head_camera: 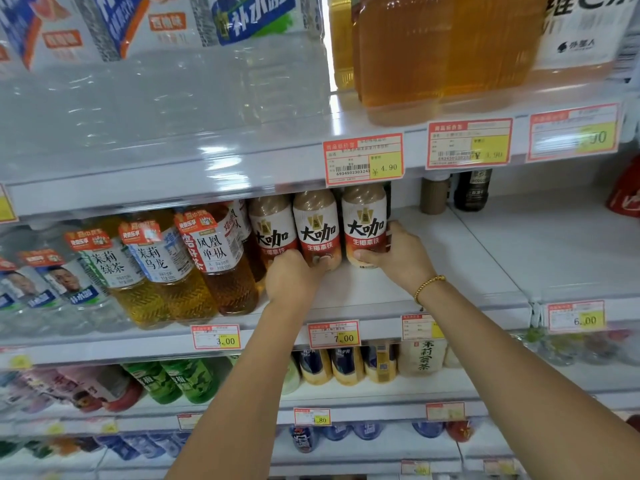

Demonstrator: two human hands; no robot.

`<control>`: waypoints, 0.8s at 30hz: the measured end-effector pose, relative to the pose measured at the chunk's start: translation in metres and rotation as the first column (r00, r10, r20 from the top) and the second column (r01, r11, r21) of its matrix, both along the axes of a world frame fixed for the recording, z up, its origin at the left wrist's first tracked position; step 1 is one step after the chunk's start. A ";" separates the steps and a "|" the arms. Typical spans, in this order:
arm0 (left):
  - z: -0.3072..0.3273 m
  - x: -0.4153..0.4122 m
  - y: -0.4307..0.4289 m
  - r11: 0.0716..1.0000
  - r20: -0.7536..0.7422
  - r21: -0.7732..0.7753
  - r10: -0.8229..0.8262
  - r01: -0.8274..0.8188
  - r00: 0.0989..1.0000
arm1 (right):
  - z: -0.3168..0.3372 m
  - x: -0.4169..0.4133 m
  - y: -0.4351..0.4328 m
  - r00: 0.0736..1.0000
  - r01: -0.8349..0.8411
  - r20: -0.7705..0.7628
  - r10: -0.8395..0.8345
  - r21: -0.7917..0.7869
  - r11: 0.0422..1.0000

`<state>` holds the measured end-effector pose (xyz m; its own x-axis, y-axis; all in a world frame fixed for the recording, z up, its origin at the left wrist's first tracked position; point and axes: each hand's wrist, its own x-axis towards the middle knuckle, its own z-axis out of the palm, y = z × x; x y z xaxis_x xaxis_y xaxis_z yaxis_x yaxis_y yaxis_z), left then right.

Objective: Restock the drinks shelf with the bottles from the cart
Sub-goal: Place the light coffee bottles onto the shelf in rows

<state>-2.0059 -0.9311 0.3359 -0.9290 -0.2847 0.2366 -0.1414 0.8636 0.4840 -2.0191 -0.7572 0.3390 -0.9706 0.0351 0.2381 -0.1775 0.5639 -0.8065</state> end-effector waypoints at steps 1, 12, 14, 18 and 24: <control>-0.001 -0.001 -0.001 1.000 0.001 -0.014 0.001 -0.001 1.000 | 0.000 0.000 0.000 1.000 -0.009 -0.003 0.009 0.012 1.000; 0.001 0.018 -0.004 0.994 -0.118 0.013 -0.108 0.111 0.987 | -0.001 0.006 -0.001 1.000 0.007 -0.014 -0.005 0.162 0.987; 0.005 0.043 0.001 0.979 -0.284 0.046 -0.178 0.199 0.942 | 0.000 0.023 0.002 0.978 0.115 -0.194 -0.074 0.208 0.971; -0.026 0.098 0.006 0.932 -0.409 0.102 -0.280 0.348 0.869 | -0.010 0.079 0.010 0.872 0.098 -0.489 -0.004 0.167 0.981; -0.155 0.153 -0.004 0.891 -0.031 0.268 -0.373 0.367 0.927 | -0.124 0.141 0.021 0.967 -0.221 -0.047 0.249 0.324 0.920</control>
